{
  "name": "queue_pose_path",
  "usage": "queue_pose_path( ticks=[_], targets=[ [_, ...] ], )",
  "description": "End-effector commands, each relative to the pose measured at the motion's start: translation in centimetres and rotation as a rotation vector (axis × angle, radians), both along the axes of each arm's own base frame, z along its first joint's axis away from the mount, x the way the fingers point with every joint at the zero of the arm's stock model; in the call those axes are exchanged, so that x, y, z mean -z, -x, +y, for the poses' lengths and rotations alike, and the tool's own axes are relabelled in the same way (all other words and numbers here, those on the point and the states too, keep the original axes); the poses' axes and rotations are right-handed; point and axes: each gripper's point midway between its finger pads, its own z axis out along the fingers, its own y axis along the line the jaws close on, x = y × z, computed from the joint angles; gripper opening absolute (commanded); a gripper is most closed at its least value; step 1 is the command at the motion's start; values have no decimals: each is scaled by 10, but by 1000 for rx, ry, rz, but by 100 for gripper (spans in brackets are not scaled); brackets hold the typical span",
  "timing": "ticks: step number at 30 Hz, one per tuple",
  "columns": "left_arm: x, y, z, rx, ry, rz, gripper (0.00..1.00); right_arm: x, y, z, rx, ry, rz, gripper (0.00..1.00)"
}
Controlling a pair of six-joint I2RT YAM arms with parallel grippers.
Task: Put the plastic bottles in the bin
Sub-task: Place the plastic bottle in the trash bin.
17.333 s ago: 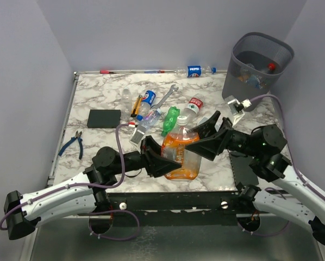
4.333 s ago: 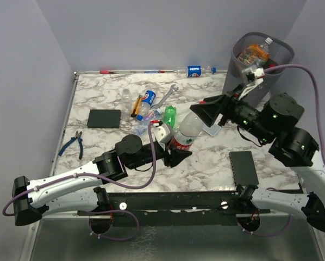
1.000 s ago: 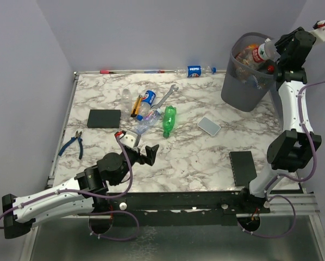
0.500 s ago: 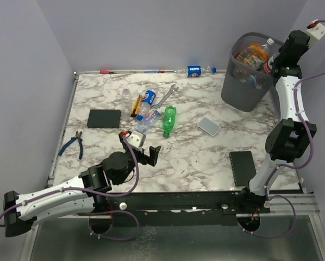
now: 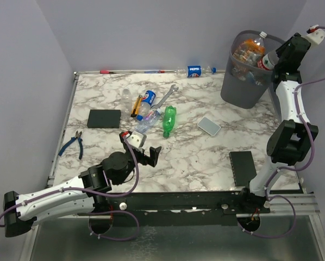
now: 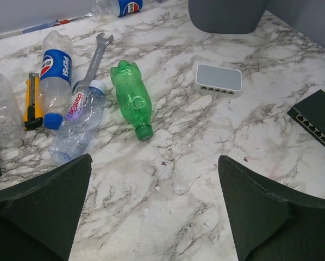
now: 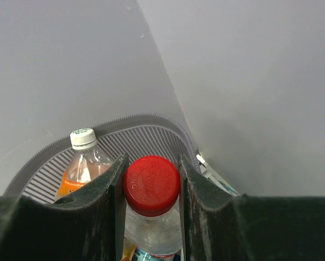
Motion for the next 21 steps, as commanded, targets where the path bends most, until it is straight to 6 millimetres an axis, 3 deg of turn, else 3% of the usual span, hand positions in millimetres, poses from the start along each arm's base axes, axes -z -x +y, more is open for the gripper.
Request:
queue_pose_path(
  ticks=[1, 4, 7, 11, 14, 17, 21],
  targets=[
    [-13, 3, 0, 24, 22, -12, 99, -55, 15, 11, -33, -31, -188, 1],
    [-14, 4, -2, 37, 26, -11, 99, -60, 14, 12, -79, -52, -173, 1],
    [-15, 5, -3, 43, 29, -12, 99, -59, 11, 29, -186, -20, -113, 1],
    [-18, 7, -5, 57, 41, -10, 99, -41, 9, 39, -252, -22, 58, 1],
    [-18, 8, -8, 73, 44, -7, 99, -29, 14, 35, -231, -18, 127, 1],
    [-18, 10, -9, 81, 48, -4, 99, -30, 25, 36, -224, 8, 118, 1],
    [-17, 11, -8, 80, 60, 0, 99, -37, 43, 9, -52, 31, 84, 1]
  ],
)
